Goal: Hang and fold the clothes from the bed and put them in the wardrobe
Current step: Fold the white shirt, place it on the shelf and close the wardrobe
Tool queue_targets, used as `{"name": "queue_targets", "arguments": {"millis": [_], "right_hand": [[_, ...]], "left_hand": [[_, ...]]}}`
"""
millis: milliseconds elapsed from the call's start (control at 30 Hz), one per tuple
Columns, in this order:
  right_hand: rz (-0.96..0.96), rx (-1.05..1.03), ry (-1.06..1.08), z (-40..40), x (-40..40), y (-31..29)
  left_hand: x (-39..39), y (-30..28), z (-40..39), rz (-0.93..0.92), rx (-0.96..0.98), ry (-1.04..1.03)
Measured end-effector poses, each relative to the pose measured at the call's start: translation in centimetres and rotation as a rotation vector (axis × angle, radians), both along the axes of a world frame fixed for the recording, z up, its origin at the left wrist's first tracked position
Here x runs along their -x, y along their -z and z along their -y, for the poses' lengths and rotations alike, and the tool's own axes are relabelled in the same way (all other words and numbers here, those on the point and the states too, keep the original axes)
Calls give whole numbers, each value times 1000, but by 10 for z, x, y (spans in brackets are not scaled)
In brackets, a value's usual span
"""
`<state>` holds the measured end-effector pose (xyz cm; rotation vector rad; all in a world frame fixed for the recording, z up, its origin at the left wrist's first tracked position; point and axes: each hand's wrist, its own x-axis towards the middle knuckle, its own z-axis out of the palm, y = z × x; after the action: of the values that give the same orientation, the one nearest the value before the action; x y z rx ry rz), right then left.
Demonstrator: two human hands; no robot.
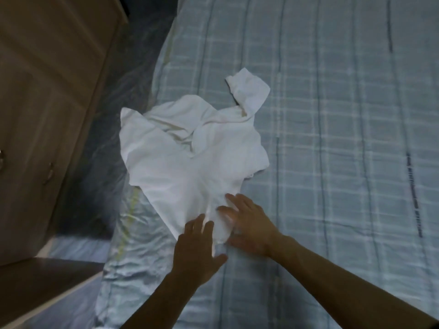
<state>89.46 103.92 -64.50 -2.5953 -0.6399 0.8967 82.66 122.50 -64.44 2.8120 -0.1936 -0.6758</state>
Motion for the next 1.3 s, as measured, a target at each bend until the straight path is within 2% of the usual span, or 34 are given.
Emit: {"name": "queue_targets", "arguments": {"millis": [100,233,367,533,667,767,900,1300], "right_hand": [[15,41,-20,-4,13,17],[154,80,35,-15,27,28],[366,-63,204,-28,24,29],[431,-255,297,-33,9,-1],[462,-286,298,-28,-9,-54],[423,-324,346,-23,-23,-106],[503,-418,402,-4,-30,-175],[739,-644,456,93,30,-368]], "left_hand": [[7,5,3,-16,21,-40],[10,8,0,83,127,-101],[0,-12,-10,233,201,-152],[-26,-58,-27,288,154,-193],[-46,-97,-35,335,159,-208],[-59,-140,-36,447,207,-155],[-68,-202,-28,599,276,-82],[-30,-385,45,890,278,62]]}}
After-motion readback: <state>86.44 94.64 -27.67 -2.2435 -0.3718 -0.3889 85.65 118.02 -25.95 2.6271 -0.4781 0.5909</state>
